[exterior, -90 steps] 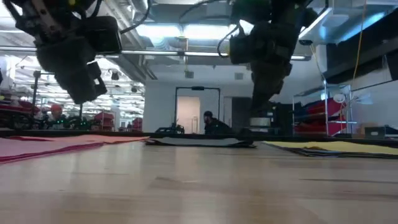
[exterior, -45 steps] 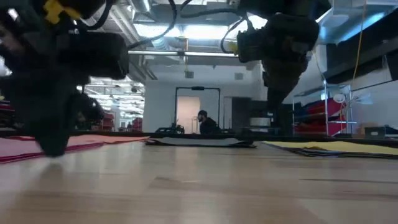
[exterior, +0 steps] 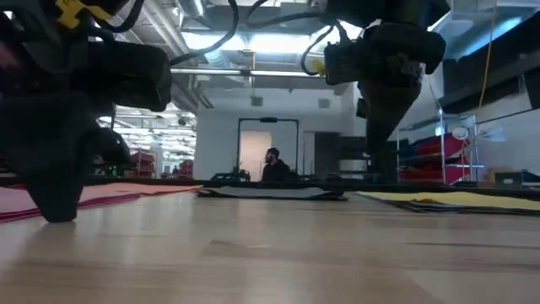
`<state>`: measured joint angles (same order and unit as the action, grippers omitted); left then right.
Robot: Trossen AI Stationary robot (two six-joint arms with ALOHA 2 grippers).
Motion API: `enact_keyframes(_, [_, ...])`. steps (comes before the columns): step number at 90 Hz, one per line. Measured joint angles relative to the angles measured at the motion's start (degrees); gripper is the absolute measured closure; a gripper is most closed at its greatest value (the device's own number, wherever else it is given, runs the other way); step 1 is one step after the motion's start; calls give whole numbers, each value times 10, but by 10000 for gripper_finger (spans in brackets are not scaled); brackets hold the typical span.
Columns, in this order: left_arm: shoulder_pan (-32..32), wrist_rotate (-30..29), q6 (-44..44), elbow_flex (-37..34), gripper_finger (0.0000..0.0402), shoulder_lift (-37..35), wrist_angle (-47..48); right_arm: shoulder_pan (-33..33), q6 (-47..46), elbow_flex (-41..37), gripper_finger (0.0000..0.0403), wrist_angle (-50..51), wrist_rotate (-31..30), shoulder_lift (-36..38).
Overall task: Organize paper
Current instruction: Adjust the stacked pink color papers
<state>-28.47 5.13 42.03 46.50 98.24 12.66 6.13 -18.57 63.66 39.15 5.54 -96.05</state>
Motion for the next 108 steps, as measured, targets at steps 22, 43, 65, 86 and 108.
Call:
enact_keyframes(22, [0,10,8,0,401,0,19,0,12,0,403,0,0,0])
enact_keyframes(43, [-1,15,-6,21,401,1,75,-2,24,0,403,1,0,0])
enact_keyframes(65, [-1,14,-33,43,401,2,128,-2,24,0,403,1,-5,0])
enact_keyframes(86, [-1,12,-46,60,401,3,163,-2,26,0,403,0,-5,0])
enact_keyframes(108, [-1,13,-45,66,402,3,176,-2,26,0,403,0,-5,0])
